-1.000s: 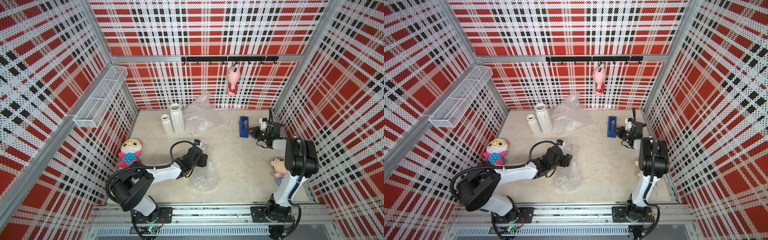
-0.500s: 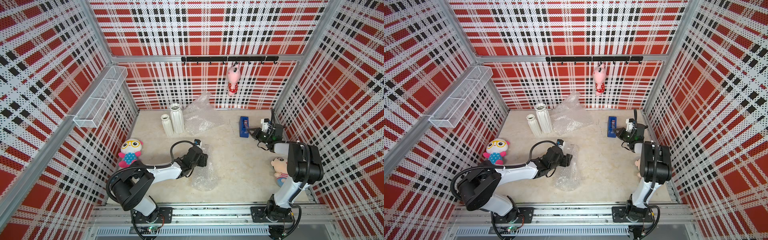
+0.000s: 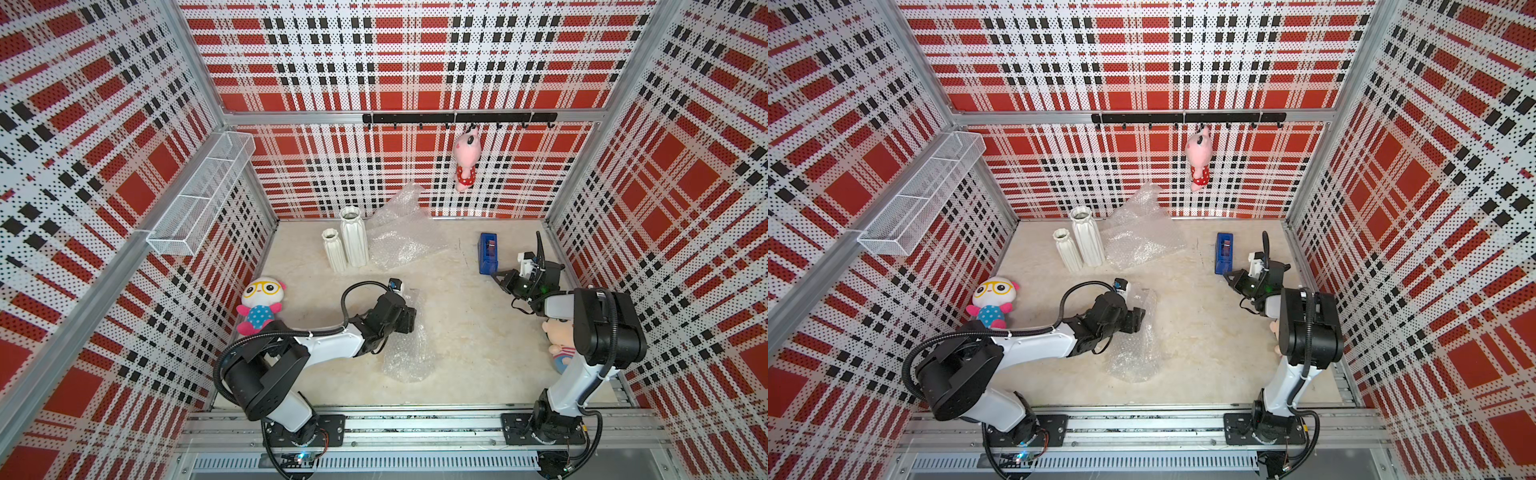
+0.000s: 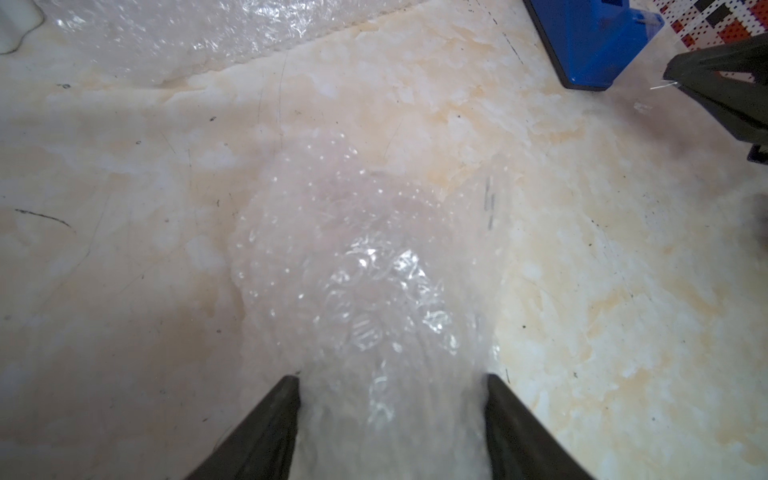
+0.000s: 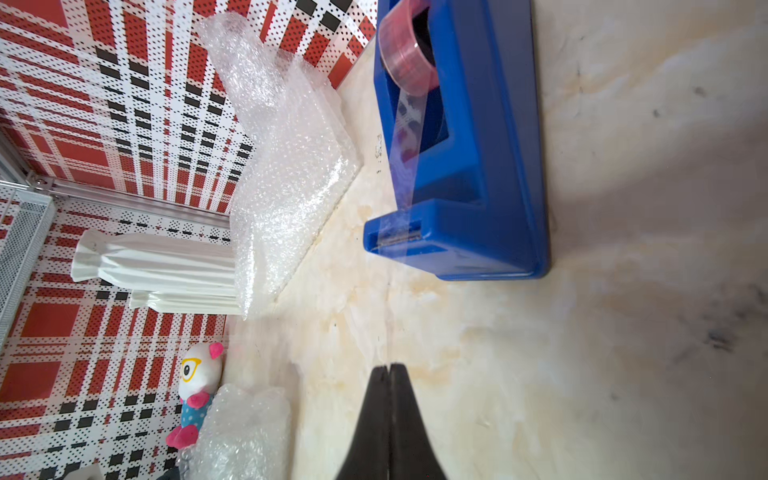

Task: Wrap vases in bubble wrap
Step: Tear off the tape using the Tape Cutter.

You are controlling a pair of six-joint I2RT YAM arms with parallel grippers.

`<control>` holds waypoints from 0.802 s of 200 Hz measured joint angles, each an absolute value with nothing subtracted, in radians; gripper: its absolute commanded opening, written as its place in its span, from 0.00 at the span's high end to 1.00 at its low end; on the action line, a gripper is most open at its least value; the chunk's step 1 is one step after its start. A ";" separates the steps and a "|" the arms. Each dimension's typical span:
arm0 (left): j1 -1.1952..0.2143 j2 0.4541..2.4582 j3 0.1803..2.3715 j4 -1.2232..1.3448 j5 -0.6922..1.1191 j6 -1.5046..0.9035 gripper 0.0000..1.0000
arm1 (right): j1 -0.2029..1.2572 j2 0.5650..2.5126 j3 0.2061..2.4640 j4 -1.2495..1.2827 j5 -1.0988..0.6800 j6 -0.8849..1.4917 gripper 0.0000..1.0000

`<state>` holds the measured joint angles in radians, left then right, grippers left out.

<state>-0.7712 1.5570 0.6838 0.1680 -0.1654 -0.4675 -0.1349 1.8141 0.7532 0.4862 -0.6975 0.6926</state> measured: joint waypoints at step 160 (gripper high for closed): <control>-0.770 1.563 0.691 0.166 -0.165 -0.467 0.31 | -0.062 1.931 0.827 0.539 -0.622 0.703 1.00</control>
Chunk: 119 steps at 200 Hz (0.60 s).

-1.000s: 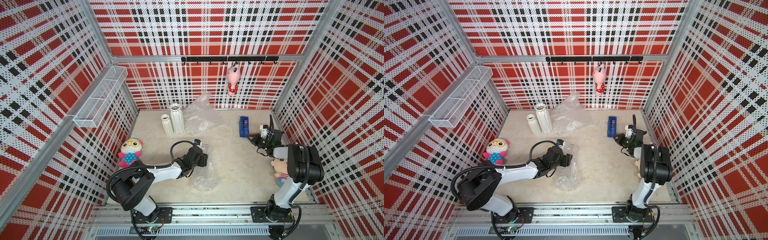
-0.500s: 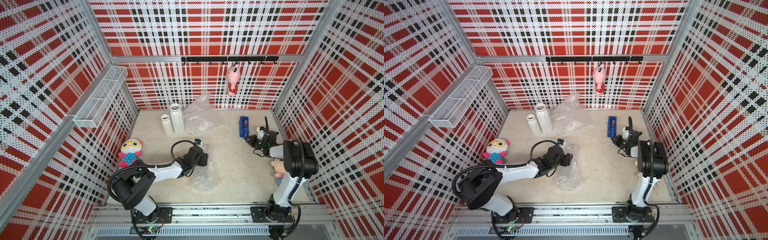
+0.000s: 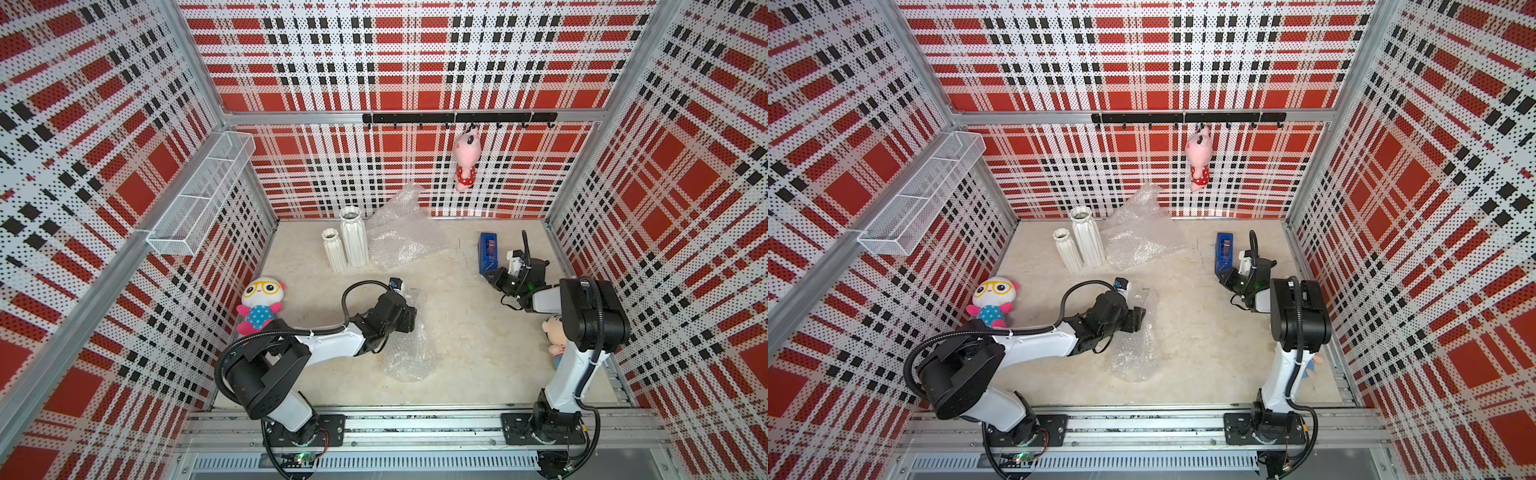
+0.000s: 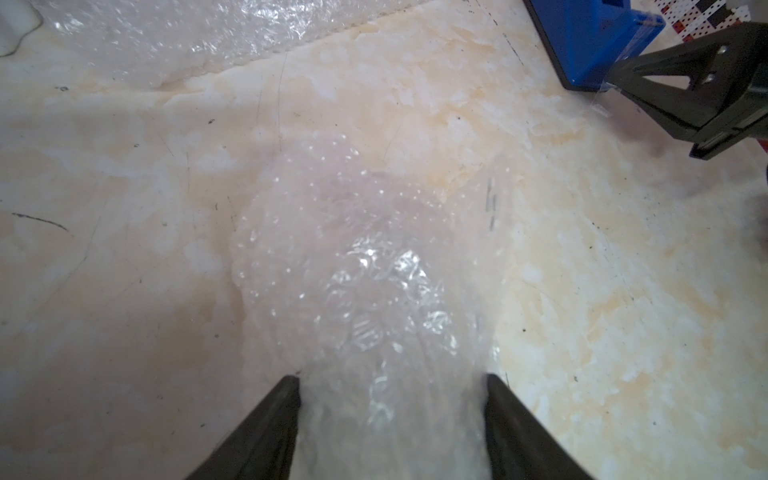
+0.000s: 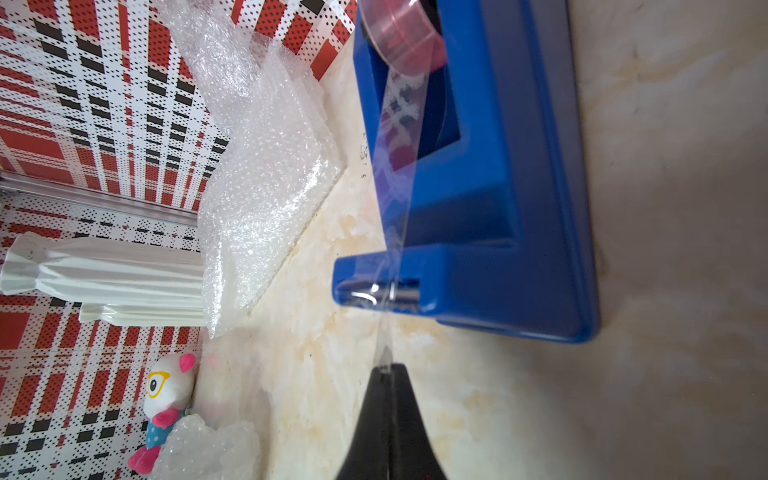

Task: Wrap vases in bubble wrap
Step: Tear off the tape using the Tape Cutter.

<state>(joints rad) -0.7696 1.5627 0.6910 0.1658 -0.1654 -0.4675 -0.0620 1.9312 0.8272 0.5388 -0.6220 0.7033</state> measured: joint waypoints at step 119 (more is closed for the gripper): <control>-0.760 1.557 0.688 0.166 -0.160 -0.467 0.31 | -0.026 1.951 0.979 0.286 -0.537 0.695 1.00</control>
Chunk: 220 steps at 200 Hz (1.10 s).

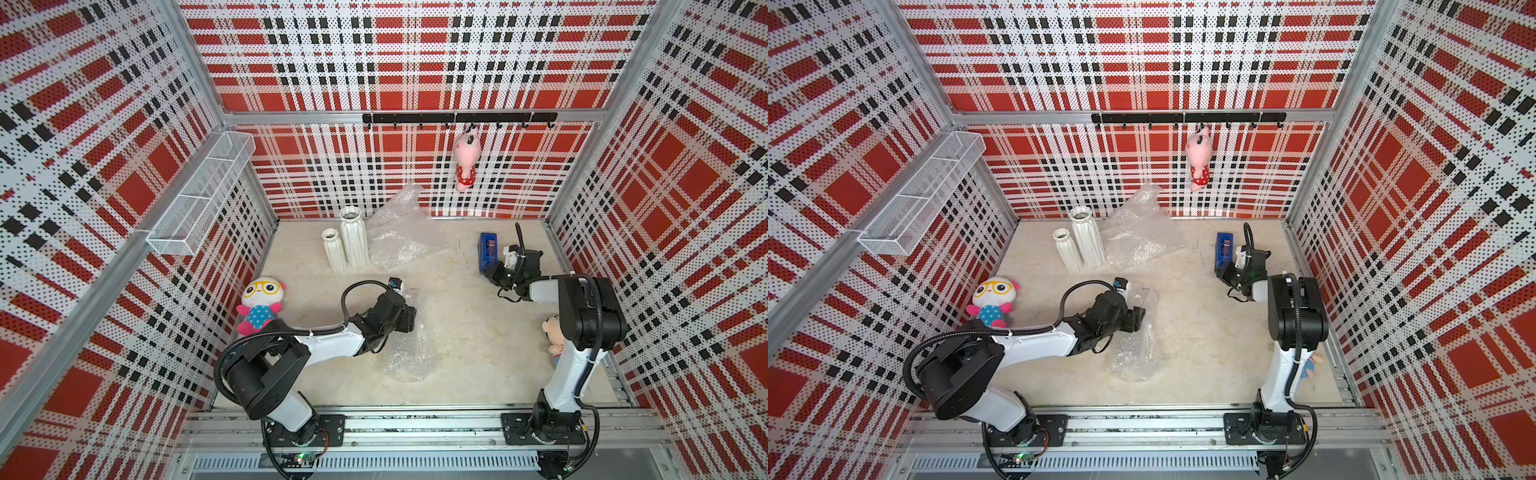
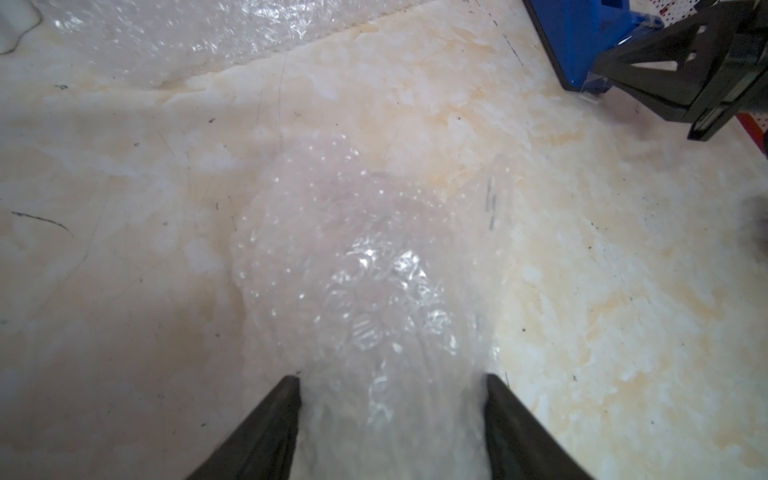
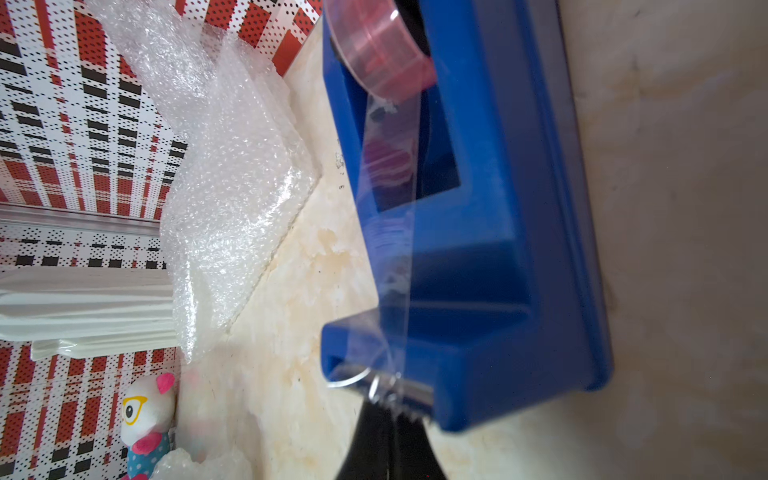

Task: Wrap vases in bubble wrap
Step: Tear off the tape using the Tape Cutter.

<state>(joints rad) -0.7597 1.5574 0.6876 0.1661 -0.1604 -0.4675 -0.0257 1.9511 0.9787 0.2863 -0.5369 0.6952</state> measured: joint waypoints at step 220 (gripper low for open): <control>-0.745 1.547 0.673 0.176 -0.134 -0.465 0.31 | 0.309 1.430 0.791 0.073 -0.591 0.326 1.00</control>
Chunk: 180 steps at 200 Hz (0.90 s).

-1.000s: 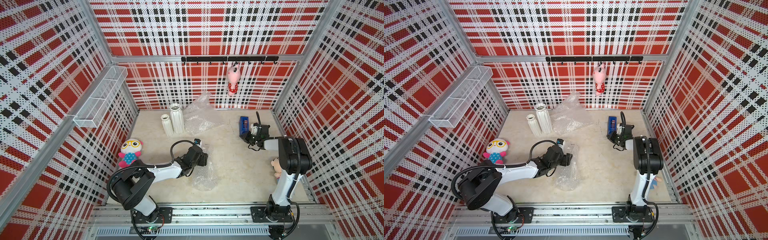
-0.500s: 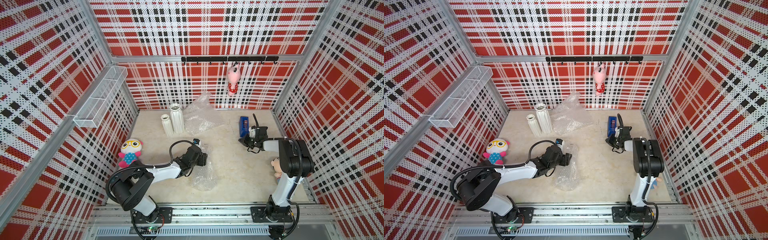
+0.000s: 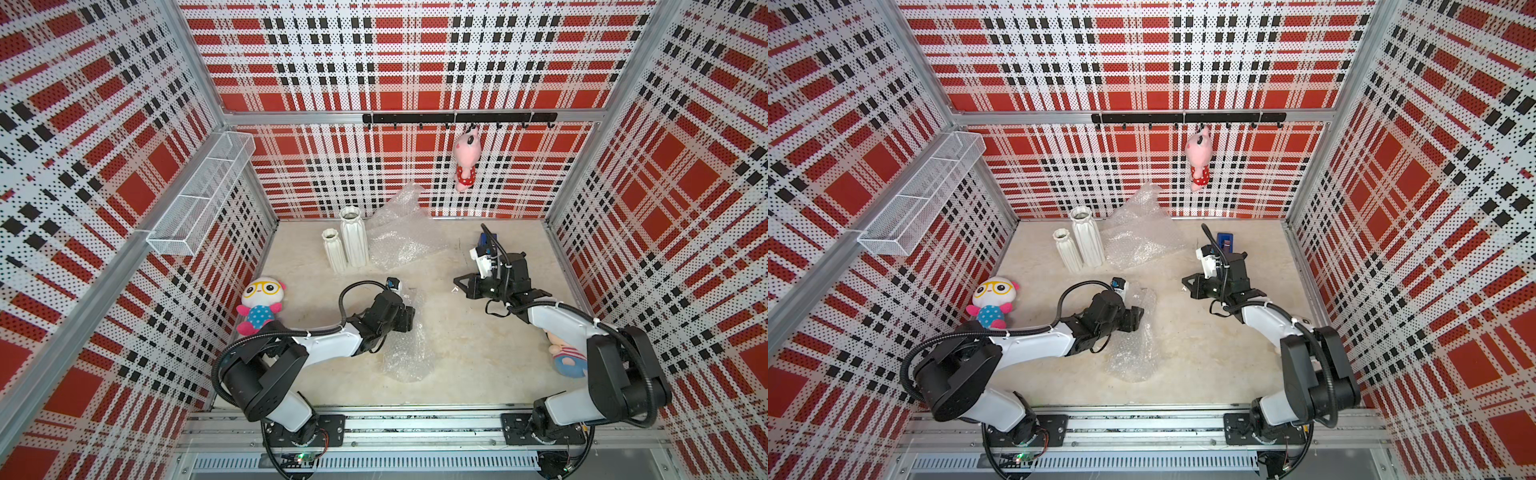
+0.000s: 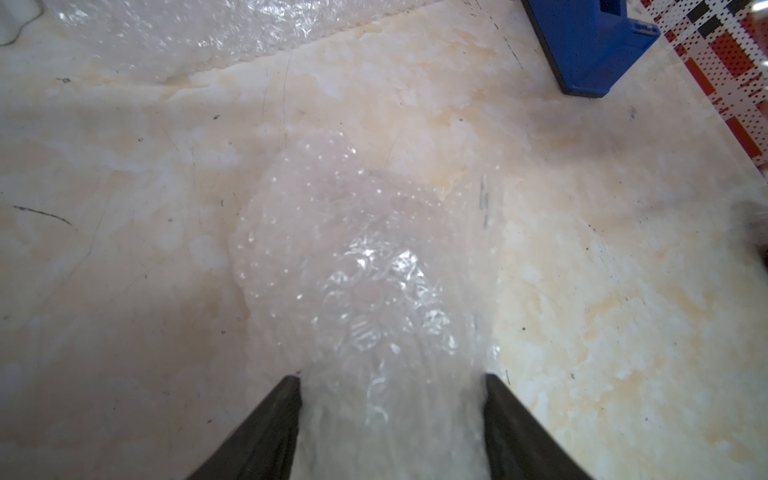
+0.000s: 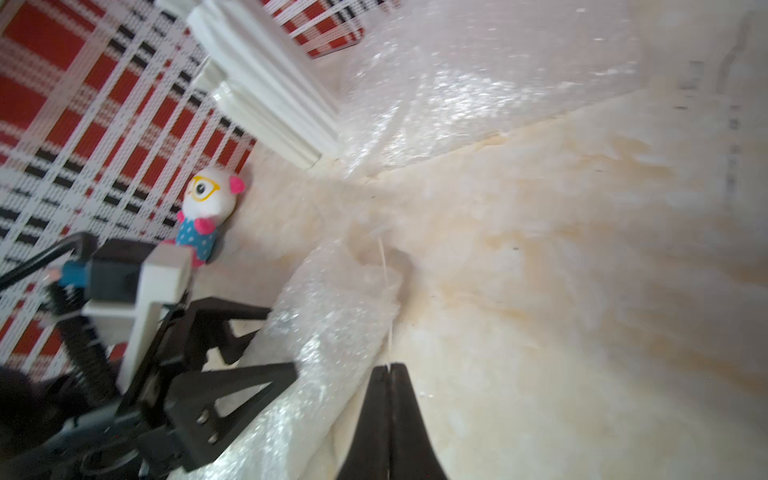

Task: Wrap vases in bubble wrap
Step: Tear off the tape using the Tape Cutter, then stick the tape on the bubble wrap.

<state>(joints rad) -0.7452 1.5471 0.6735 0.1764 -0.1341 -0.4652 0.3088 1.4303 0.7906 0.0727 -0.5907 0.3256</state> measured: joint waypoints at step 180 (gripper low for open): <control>-0.758 1.558 0.672 0.201 -0.135 -0.455 0.32 | 0.524 1.533 0.794 -0.124 -0.673 -0.056 1.00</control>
